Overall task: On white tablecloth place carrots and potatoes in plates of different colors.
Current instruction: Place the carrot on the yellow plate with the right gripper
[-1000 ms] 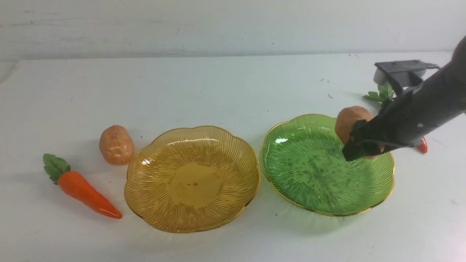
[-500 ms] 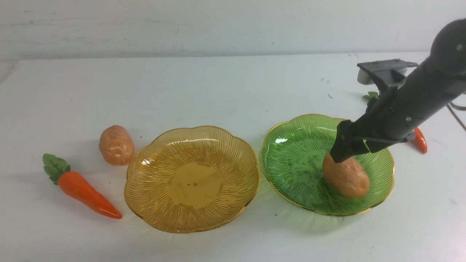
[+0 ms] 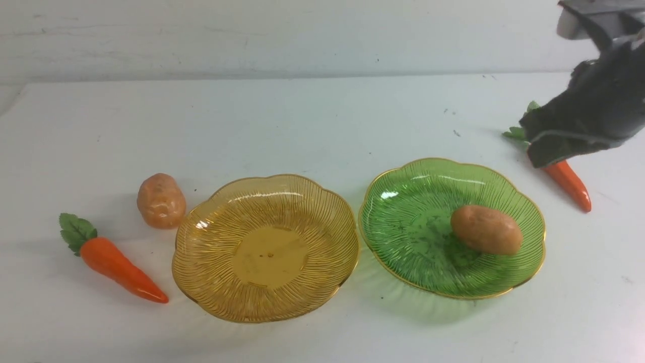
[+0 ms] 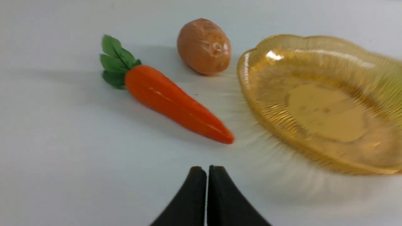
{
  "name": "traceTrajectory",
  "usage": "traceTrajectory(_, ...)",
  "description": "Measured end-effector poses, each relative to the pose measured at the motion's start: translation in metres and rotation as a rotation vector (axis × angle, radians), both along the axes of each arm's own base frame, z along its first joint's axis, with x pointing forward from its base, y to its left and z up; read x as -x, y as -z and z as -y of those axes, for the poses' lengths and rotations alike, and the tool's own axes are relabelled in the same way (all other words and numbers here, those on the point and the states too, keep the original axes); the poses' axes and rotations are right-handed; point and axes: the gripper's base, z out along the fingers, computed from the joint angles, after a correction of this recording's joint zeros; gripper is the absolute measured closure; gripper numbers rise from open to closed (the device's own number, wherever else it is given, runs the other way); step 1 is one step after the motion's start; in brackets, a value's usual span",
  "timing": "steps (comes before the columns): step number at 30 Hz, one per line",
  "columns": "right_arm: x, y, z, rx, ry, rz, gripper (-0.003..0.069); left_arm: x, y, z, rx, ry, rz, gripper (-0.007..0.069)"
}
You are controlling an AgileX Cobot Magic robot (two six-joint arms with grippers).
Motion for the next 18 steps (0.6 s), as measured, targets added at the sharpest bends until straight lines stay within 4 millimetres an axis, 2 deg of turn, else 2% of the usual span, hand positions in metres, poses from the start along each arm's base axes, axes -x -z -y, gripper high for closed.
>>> traceTrajectory(3,0.030,-0.004,0.006,-0.009,-0.002,0.010,0.0673,0.000,-0.003,0.006,0.339,-0.027,-0.006,0.0628)
traceTrajectory(6,0.045,0.003,0.009,-0.008,-0.002,-0.009,0.0674,0.000,-0.008,0.012,0.680,-0.049,-0.018,0.0628)
traceTrajectory(9,0.054,0.011,0.011,-0.004,0.000,-0.031,0.0674,-0.001,-0.012,0.014,0.863,-0.060,-0.005,0.0628)
traceTrajectory(13,0.059,0.022,0.012,0.003,0.000,-0.066,0.0674,-0.002,-0.019,0.011,0.951,-0.076,0.069,0.0628)
traceTrajectory(15,0.060,0.026,0.012,0.007,0.000,-0.080,0.0674,-0.002,-0.025,0.010,0.930,-0.068,0.108,0.0628)
traceTrajectory(18,0.061,0.028,0.012,0.009,-0.003,-0.087,0.0674,-0.001,-0.047,0.010,0.870,-0.032,0.162,0.0628)
